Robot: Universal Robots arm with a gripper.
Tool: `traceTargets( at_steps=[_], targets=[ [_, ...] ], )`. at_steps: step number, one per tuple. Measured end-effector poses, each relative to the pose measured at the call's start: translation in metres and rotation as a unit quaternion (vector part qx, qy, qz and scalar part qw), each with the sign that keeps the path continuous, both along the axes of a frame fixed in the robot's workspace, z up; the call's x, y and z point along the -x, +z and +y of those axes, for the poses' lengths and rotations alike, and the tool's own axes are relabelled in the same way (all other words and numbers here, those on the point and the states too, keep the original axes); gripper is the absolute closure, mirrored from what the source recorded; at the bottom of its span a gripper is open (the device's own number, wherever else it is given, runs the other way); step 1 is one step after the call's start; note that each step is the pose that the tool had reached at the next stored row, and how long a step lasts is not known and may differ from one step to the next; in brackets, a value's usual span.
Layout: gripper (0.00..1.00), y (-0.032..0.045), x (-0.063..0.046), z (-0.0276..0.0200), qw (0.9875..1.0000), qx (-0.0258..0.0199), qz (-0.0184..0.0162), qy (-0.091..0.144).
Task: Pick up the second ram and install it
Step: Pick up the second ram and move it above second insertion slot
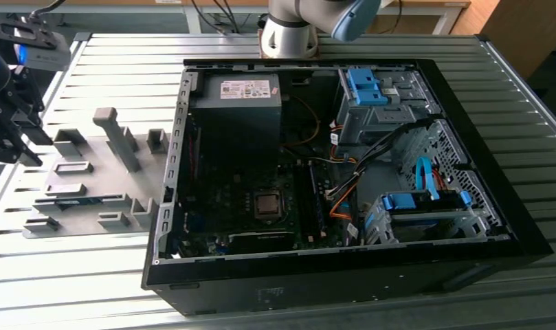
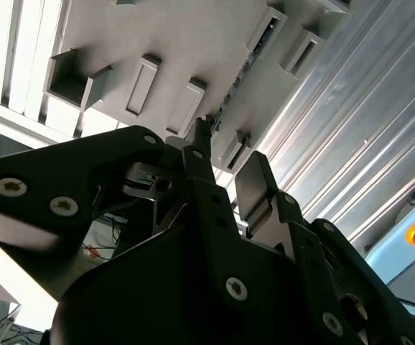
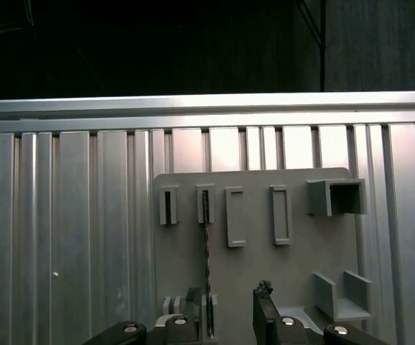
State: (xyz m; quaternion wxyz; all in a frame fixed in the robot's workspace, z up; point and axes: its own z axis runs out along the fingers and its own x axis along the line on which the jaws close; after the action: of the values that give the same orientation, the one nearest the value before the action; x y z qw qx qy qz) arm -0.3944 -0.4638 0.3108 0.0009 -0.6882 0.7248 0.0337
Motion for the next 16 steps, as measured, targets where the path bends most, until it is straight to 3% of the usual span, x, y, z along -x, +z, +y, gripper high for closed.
traceTargets(
  at_steps=[10,16],
  targets=[
    [0.58,-0.0181,0.0,-0.0033,1.0,0.0001,0.0001,0.0],
    [0.58,-0.0193,0.0,-0.0033,1.0,0.0001,0.0001,0.0]
  ],
)
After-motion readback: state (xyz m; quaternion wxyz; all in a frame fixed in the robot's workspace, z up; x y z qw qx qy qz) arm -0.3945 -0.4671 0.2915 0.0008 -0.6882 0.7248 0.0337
